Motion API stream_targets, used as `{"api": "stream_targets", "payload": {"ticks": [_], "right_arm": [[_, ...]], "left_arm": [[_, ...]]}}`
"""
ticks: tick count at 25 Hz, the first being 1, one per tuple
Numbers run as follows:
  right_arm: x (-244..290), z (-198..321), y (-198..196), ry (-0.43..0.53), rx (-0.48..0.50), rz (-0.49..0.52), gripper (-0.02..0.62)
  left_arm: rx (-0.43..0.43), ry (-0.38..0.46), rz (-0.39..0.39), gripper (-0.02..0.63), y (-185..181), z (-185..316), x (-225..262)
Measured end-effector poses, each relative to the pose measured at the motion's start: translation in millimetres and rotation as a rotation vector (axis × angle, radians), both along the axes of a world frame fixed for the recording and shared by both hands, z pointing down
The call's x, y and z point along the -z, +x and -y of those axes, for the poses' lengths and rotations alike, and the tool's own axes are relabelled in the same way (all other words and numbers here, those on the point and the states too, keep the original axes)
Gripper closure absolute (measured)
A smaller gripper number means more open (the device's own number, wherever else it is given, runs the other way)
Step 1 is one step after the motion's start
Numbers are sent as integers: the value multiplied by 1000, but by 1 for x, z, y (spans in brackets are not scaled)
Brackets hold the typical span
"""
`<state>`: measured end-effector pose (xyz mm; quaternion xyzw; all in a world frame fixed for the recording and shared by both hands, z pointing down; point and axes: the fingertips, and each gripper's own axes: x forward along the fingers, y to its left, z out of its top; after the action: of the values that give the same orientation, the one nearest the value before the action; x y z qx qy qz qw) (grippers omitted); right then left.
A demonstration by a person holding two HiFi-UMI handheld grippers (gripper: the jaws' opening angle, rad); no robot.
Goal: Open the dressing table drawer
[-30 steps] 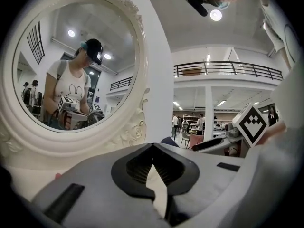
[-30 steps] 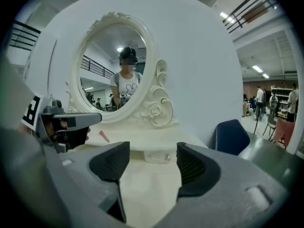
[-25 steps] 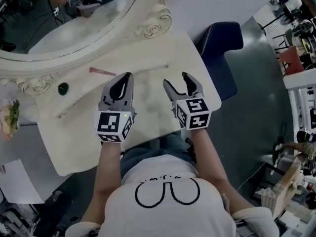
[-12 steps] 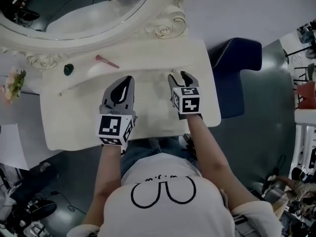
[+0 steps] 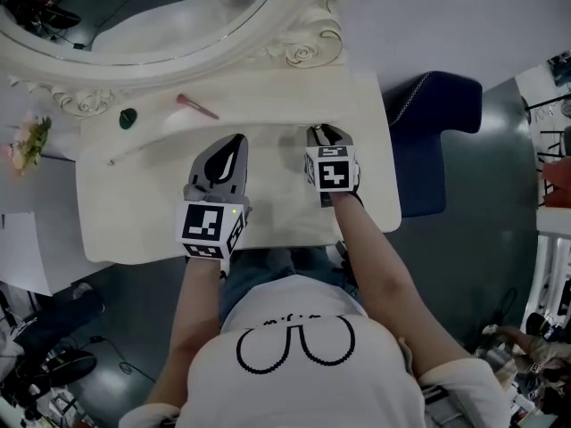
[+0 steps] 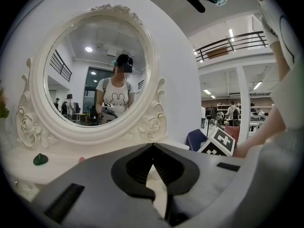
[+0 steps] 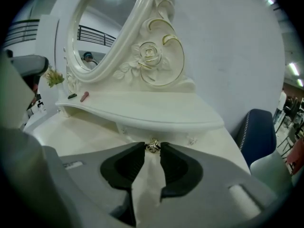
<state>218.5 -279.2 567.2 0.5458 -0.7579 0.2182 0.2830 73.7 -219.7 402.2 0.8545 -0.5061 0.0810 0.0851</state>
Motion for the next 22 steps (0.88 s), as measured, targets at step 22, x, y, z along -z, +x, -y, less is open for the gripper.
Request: {"api": "stream_targets", "payload": {"ticks": [22], "right_arm": [[-1,-67,3,-136,12,15,497]], "left_arm": [[-65,-10,-35,607,18,0,-6]]}}
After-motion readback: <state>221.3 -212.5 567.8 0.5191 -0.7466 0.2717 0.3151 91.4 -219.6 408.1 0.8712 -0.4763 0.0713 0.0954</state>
